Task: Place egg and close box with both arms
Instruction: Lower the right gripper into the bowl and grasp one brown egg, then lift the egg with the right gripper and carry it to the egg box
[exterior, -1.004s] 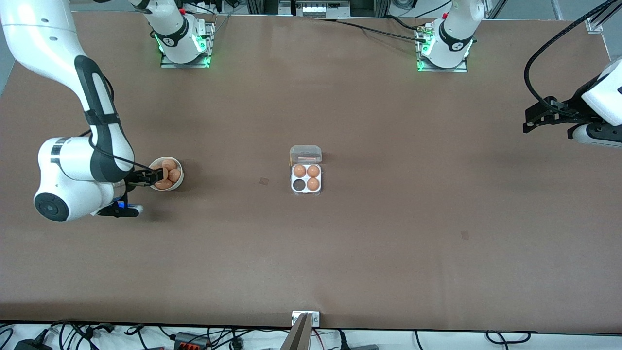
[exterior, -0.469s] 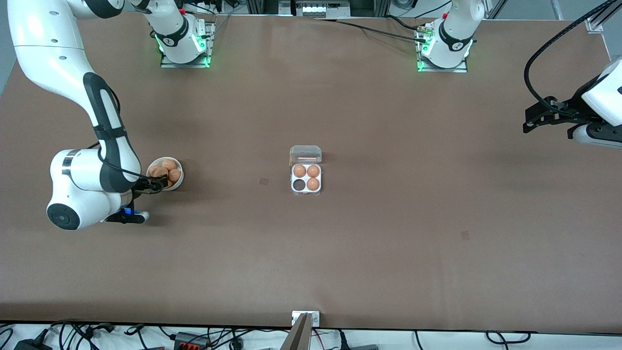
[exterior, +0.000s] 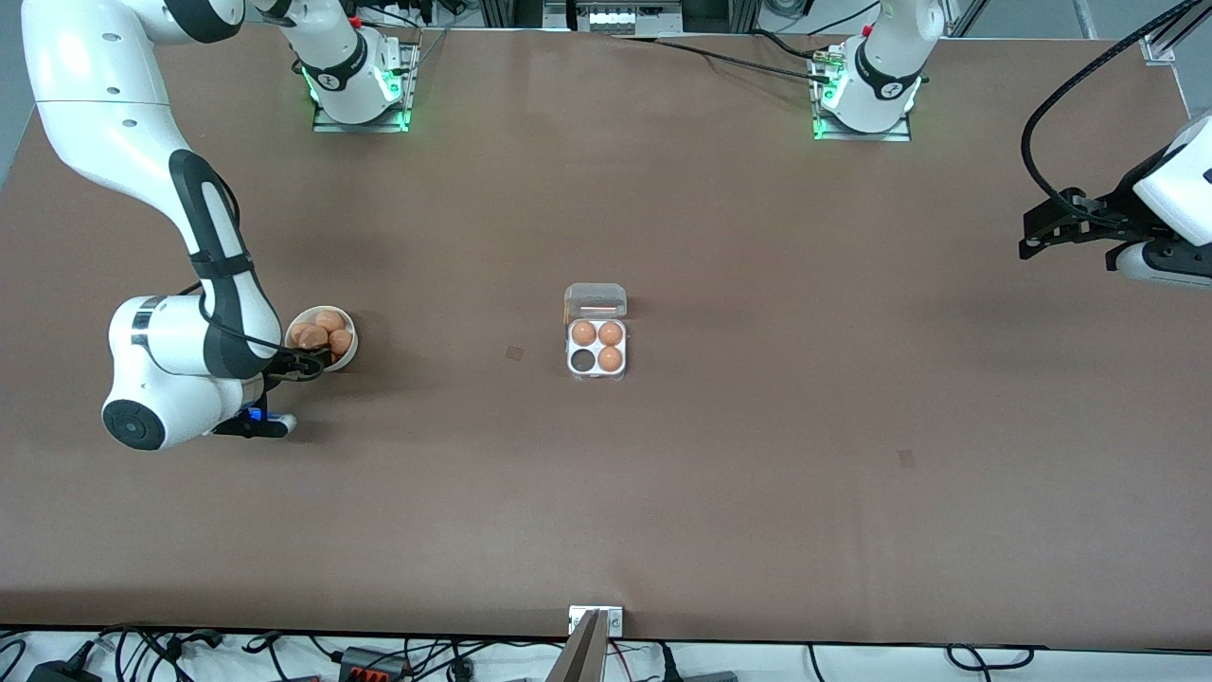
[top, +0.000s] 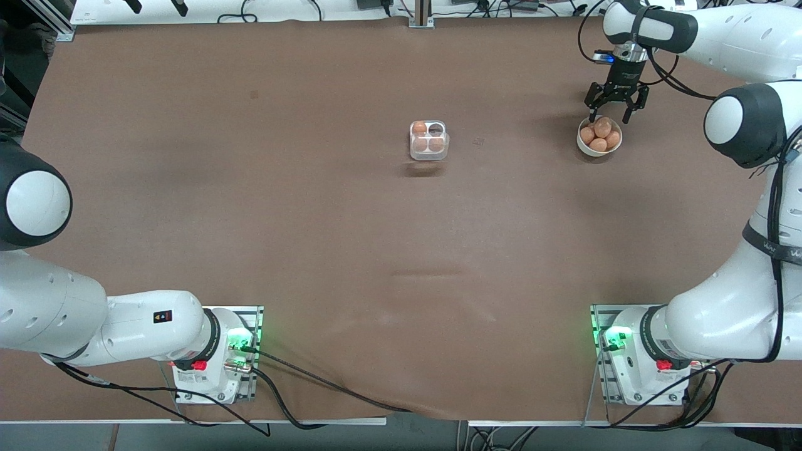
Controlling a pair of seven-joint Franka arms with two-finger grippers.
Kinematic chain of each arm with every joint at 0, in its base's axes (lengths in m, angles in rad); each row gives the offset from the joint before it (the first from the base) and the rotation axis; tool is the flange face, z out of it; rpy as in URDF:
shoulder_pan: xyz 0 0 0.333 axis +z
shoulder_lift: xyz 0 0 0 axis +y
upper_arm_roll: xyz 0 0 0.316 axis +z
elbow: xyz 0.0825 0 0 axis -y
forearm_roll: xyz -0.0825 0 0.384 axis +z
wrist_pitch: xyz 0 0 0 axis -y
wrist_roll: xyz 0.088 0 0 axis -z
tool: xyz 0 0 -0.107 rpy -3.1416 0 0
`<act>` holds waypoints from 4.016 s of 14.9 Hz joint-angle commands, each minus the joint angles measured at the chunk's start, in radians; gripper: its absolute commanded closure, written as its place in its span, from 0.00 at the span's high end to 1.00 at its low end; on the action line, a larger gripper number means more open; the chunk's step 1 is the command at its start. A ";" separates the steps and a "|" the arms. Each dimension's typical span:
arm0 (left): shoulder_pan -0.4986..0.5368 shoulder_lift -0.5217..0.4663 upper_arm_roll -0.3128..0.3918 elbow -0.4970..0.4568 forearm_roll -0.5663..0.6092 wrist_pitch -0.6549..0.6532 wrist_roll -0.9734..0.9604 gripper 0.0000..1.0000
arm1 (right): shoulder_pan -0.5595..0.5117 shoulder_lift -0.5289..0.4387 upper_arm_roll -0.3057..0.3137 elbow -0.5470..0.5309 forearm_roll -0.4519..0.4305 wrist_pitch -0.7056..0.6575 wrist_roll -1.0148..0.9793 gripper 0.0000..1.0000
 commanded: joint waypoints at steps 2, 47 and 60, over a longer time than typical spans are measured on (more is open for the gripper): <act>0.004 0.013 -0.004 0.028 -0.003 -0.016 -0.008 1.00 | -0.001 0.017 0.008 0.026 0.018 -0.010 0.000 0.97; 0.002 0.011 -0.004 0.028 -0.003 -0.016 -0.008 1.00 | 0.407 -0.383 -0.044 -0.276 0.029 0.727 0.021 0.25; 0.001 0.011 -0.004 0.028 -0.003 -0.016 -0.008 1.00 | 0.754 -0.186 -0.125 -0.459 0.031 1.461 0.210 0.27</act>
